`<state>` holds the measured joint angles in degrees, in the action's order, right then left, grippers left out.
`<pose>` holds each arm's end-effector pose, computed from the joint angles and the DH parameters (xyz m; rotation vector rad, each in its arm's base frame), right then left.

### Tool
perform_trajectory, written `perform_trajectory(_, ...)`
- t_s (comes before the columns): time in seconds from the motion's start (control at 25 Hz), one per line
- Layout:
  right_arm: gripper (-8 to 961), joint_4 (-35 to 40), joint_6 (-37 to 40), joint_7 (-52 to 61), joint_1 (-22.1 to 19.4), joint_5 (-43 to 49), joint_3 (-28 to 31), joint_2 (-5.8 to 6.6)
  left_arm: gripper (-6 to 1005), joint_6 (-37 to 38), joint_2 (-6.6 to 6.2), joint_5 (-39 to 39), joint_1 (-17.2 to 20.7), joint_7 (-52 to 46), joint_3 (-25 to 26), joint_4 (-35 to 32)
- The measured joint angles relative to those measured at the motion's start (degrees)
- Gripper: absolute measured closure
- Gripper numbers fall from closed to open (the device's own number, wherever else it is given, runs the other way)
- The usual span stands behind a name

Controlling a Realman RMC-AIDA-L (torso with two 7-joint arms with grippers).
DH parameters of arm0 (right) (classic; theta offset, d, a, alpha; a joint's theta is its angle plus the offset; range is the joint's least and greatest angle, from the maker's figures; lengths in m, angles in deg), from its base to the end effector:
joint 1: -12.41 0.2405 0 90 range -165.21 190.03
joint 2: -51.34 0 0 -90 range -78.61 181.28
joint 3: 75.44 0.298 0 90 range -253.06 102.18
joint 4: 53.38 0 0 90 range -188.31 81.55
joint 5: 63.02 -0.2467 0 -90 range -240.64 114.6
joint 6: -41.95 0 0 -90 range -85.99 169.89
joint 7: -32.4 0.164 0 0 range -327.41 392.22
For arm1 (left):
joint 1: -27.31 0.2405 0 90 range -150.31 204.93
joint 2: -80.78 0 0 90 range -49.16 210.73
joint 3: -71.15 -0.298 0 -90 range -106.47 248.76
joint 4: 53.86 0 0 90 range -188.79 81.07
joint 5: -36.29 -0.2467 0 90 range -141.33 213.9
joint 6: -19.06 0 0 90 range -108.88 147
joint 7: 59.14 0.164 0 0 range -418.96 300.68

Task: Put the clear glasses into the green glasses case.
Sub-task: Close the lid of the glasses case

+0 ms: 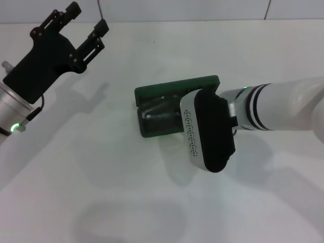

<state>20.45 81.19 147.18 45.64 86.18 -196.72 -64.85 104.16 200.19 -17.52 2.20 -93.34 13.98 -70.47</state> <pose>0.1439 0.4027 -0.1711 -2.5381 -0.7542 -0.4147 -0.3115 0.3799 -0.0326 -1.9879 -0.2271 -1.1058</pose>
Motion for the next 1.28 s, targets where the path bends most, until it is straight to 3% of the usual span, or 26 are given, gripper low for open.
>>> perform_trajectory(0.4,866,-2.59,-5.99,0.2,-0.43,1.15,-1.77,0.0,320,-0.03,-0.05,0.03,-0.32,0.02,0.04,0.16)
perform_trajectory(0.92,846,1.91,0.47,1.96,-1.22,-0.26,-1.34,0.0,320,-0.02,-0.06,-0.13,0.68,0.02,0.04,0.16)
perform_trajectory(1.12,619,4.82,4.49,1.65,-1.94,-5.0,1.54,0.08,320,-0.02,-0.06,-0.16,1.15,0.02,0.04,0.07)
perform_trajectory(1.28,548,5.45,6.12,1.3,-2.53,-9.93,4.65,0.26,320,-0.01,-0.05,-0.22,1.18,0.02,0.03,0.01)
